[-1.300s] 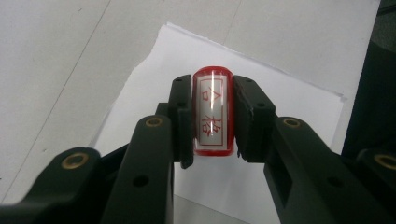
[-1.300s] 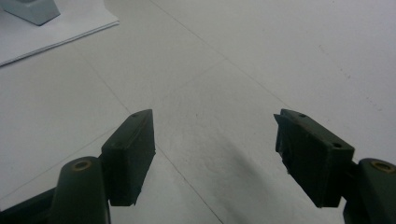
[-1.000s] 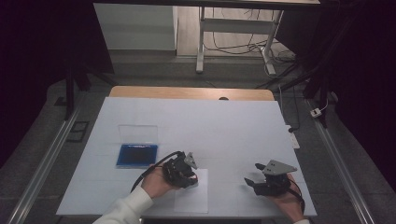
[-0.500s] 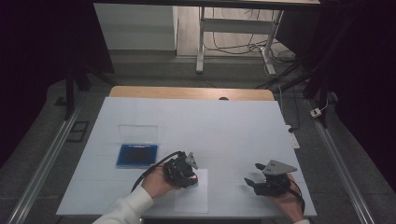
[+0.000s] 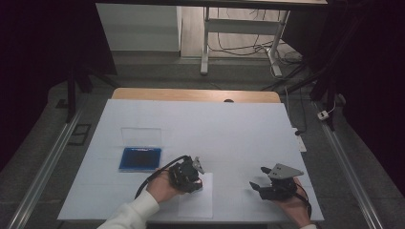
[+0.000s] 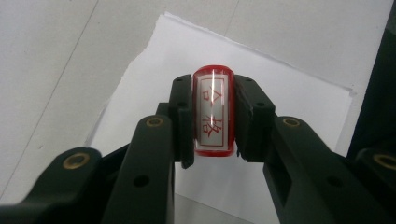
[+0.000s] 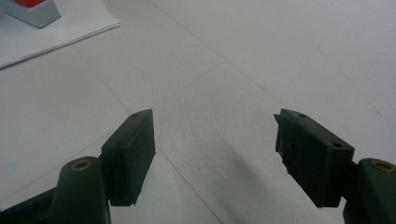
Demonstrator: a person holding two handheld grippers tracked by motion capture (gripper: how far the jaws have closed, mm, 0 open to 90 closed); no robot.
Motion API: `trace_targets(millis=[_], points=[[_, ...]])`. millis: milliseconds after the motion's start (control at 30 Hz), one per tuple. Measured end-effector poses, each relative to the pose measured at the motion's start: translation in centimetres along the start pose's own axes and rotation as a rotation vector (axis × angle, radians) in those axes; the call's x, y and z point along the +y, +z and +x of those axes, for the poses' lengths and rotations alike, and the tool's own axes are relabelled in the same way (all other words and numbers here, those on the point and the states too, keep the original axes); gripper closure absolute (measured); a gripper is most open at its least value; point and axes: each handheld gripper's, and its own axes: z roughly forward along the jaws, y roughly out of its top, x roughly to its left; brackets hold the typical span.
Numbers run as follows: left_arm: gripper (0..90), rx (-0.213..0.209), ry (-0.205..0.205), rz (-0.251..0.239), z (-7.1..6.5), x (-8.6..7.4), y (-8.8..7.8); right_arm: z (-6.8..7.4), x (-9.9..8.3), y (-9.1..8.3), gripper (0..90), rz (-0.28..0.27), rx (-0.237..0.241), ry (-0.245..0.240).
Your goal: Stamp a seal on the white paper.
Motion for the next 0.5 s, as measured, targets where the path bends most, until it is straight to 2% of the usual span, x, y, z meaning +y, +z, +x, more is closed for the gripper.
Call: trace_targets(millis=[233,500], points=[[70.7,0.011,0.003,-0.013,-0.15,-0.24,0.05,0.14,0.11,-0.02,28.1,0.001,-0.001,-0.007],[70.7,0.005,0.004,-0.015,-0.07,-0.26,0.09,0.15,0.10,0.02,28.2,0.004,0.000,-0.007]])
